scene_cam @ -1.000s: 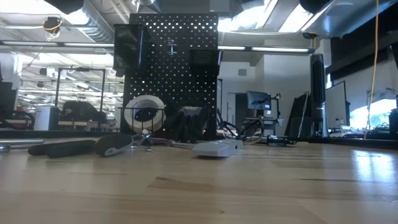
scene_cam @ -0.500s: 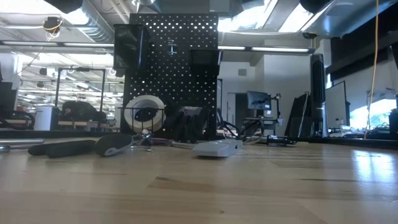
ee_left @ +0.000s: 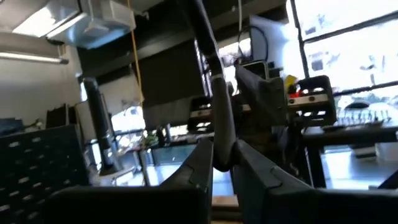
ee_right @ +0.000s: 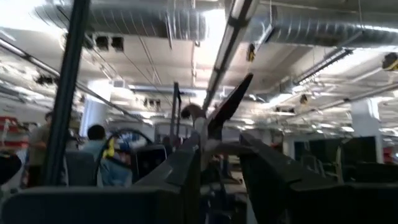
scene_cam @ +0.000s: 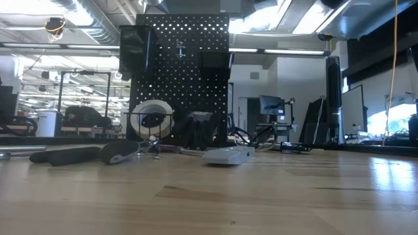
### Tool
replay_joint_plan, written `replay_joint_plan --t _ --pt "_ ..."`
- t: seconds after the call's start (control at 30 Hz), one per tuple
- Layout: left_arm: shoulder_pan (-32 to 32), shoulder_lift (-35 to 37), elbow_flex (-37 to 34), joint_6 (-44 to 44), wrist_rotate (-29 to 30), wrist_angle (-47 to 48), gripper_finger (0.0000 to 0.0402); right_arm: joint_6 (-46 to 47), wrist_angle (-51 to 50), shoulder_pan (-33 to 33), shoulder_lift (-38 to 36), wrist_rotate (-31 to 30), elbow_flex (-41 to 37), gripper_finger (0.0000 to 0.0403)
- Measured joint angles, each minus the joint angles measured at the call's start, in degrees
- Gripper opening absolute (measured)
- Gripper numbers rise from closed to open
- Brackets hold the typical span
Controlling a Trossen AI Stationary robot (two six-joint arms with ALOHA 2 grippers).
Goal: Hang tools onto peg board
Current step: Put the long nose pliers into the left black bin on the pegboard
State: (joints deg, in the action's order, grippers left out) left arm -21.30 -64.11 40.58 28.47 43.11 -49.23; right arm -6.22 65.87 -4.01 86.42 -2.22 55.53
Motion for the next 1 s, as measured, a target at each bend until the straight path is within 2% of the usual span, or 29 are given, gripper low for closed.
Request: replay_joint_plan --t 0.07,0.17,0.27,0.4,0.57,0.73,0.8,0.9,1.0 --pt "-0.48 3.64 0.02 -0.63 1.07 4.1 0.0027 -1.12 -3.46 0.02 -1.38 -1.14 0.0 0.012" --pt "-0.37 9.05 2.11 -1.64 7.28 12.65 0.0027 -1.71 -11.11 -0.22 -4.24 -1.97 0.01 0.0129" --pt "-0.23 12.86 4.24 -2.02 13.45 22.76 0.0027 -1.49 -23.8 -0.21 -7.53 -2.82 0.02 0.0133" --pt "-0.39 15.51 8.26 -3.15 16.1 34.48 0.0027 -0.67 -41.62 -0.15 -12.25 -2.7 0.0 0.0133" --pt "-0.37 16.04 16.07 -8.73 19.86 50.42 0.0027 3.31 -57.92 -0.15 -16.6 -2.42 0.0 0.0134" --pt "-0.43 15.91 26.03 -20.0 20.51 71.53 0.0026 5.94 -66.72 -0.15 -18.21 -2.71 0.0 0.0134" --pt "-0.33 16.01 30.69 -26.36 18.48 81.21 0.0026 6.25 -69.39 -0.17 -18.08 -2.68 -0.02 0.0134" --pt "-0.33 15.28 36.86 -34.07 17.67 93.31 0.0026 6.28 -70.54 -0.15 -17.35 -2.68 -0.02 0.0134" --pt "-0.29 13.91 41.85 -37.4 17.45 101.18 0.0026 6.34 -69.96 -0.15 -16.32 -2.68 -0.42 0.0134"
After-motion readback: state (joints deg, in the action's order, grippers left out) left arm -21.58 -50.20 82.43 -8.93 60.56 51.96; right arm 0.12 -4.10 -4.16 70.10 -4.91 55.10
